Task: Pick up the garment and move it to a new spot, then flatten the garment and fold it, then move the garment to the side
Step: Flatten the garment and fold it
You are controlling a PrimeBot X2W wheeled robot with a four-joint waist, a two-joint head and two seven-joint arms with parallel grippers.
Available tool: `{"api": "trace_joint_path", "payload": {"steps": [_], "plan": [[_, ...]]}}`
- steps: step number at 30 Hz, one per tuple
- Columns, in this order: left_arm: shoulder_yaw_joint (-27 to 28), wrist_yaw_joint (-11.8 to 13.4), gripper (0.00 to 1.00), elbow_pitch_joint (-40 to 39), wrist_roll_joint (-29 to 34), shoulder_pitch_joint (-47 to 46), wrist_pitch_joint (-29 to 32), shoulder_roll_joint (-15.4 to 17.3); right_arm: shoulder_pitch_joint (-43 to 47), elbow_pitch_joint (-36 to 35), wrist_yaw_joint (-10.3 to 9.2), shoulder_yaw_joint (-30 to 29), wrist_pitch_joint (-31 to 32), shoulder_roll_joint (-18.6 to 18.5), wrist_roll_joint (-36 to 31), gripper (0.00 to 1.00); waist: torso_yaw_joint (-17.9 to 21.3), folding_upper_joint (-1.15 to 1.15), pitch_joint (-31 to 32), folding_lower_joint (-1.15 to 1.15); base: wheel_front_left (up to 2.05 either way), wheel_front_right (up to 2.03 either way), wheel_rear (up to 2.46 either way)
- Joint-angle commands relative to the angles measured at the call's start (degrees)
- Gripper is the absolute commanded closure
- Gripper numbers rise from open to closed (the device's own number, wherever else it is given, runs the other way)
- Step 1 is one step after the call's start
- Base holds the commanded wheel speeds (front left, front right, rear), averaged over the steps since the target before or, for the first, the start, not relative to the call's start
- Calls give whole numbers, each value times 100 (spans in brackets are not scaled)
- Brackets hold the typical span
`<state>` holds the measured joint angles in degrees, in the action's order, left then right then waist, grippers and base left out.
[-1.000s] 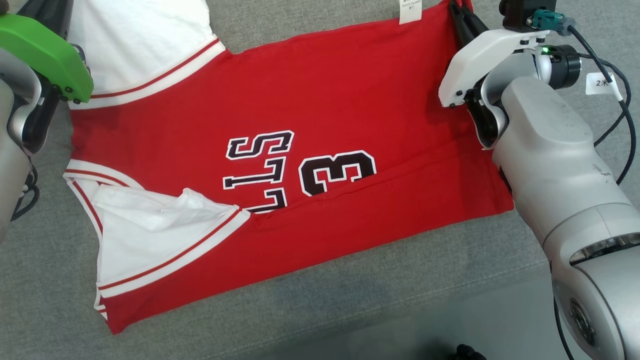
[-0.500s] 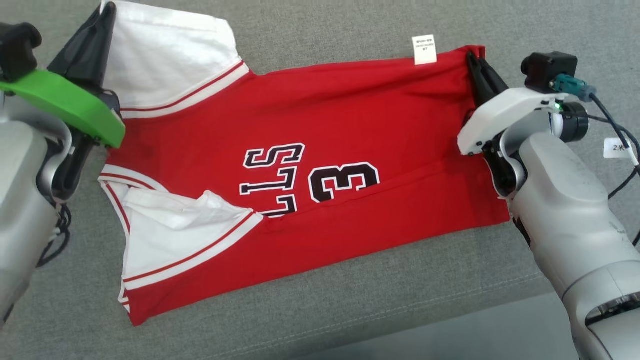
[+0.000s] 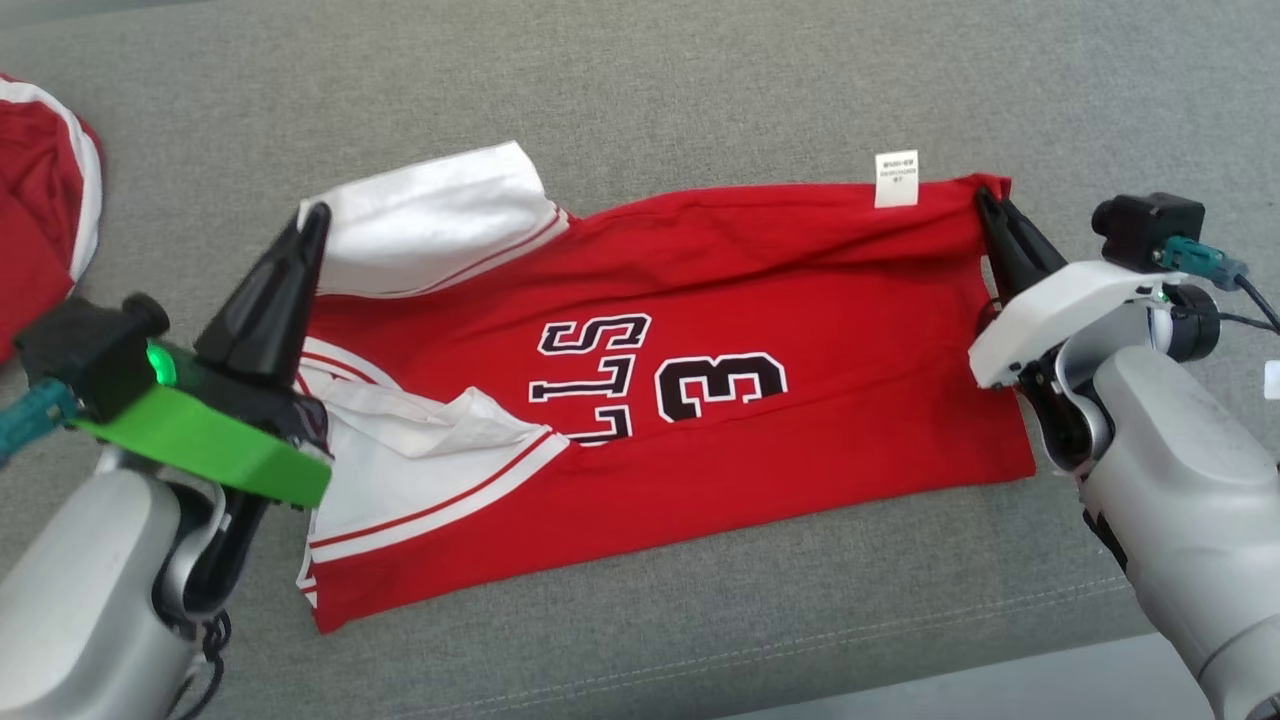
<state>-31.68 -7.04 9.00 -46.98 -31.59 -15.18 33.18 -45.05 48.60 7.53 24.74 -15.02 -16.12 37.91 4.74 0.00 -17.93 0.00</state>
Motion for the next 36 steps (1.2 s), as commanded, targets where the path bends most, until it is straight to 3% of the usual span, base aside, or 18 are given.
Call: {"api": "trace_joint_path", "payload": {"steps": [1, 12, 30, 31, 32, 33, 34, 36], "plan": [[71, 7, 100, -134, 100, 276, 3, -51, 183, -50, -7, 27, -15, -84, 92, 100, -142, 0, 149, 0, 0, 0, 0], [326, -32, 100, -648, 501, 1754, 3, -632, 873, -333, -8, 147, -15, -424, 532, 100, -331, 0, 436, 0, 0, 0, 0], [210, -41, 100, 567, 1217, 2104, 2, -1257, 1252, -175, -7, 410, -14, -549, 882, 100, -506, 0, 585, 0, 0, 0, 0], [245, -41, 100, 659, 1252, 2097, 2, -1299, 1247, -170, -7, 412, -15, -540, 914, 91, -504, 0, 593, 0, 0, 0, 0], [285, -41, 72, 757, 1307, 2090, 2, -1334, 1237, -174, -7, 405, -15, -531, 923, 45, -500, 0, 600, 0, 0, 0, 0], [304, -42, 16, 805, 1352, 2076, 2, -1380, 1230, -162, -7, 408, -15, -529, 920, 0, -496, 0, 604, 0, 0, 0, 0], [340, -42, 0, 859, 1352, 2080, 2, -1428, 1228, -146, -7, 407, -15, -532, 914, 0, -496, 0, 610, 0, 0, 0, 0], [382, -42, 0, 907, 1379, 2097, 2, -1485, 1224, -134, -7, 355, -15, -545, 900, 0, -496, 0, 623, 0, 0, 0, 0]]}}
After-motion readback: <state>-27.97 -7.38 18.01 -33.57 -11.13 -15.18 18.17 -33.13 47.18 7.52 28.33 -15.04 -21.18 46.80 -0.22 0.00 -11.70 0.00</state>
